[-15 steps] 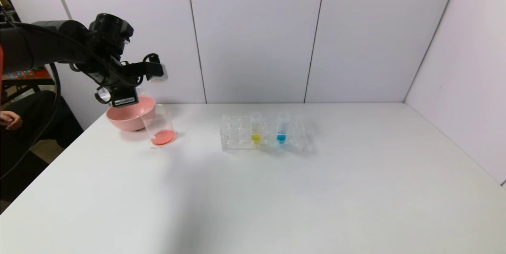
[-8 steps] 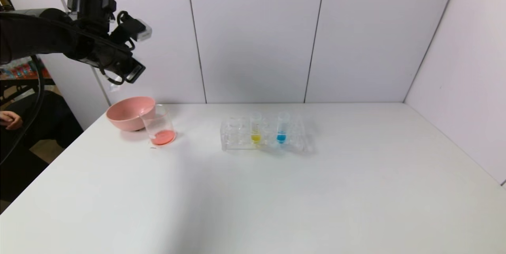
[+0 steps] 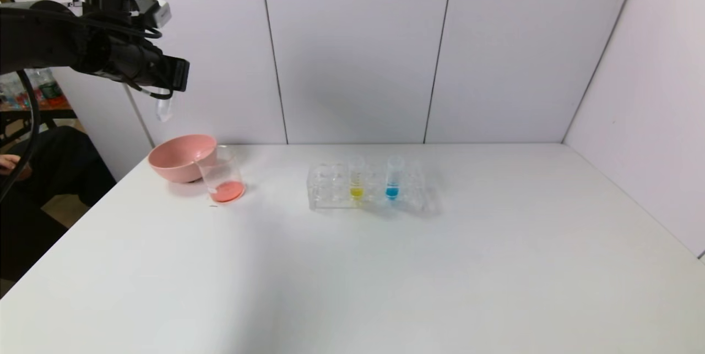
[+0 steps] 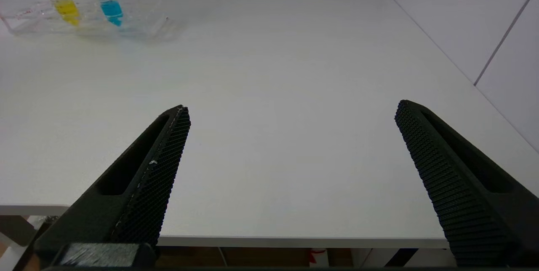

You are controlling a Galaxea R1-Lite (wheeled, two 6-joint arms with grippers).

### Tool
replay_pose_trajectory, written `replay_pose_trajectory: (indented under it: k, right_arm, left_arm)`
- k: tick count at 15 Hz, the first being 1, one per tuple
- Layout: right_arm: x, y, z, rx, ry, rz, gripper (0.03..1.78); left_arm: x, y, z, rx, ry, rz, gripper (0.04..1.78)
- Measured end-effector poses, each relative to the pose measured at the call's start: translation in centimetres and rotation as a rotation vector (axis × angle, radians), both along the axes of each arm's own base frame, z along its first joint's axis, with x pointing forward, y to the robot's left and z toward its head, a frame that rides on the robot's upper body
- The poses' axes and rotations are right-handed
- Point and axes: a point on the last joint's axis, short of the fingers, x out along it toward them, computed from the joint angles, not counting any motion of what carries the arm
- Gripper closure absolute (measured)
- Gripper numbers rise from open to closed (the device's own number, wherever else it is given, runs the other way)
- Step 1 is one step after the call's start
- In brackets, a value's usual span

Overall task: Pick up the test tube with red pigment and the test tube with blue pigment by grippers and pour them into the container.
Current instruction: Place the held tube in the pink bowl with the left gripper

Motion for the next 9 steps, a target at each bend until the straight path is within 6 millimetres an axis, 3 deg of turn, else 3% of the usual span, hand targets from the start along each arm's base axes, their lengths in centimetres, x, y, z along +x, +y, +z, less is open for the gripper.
replay_pose_trajectory:
  k: [4,9]
  right_arm:
    - [0.0,0.0,0.0,0.0,0.0,0.0,0.04]
    - [0.0,0.0,0.0,0.0,0.0,0.0,0.04]
  left_arm:
    - [0.3,1.1,0.8,-0.001,-0.108,0.026,1.36]
    - [1.1,4.6,-1.5,-0.046,-0.05,0.123,1.36]
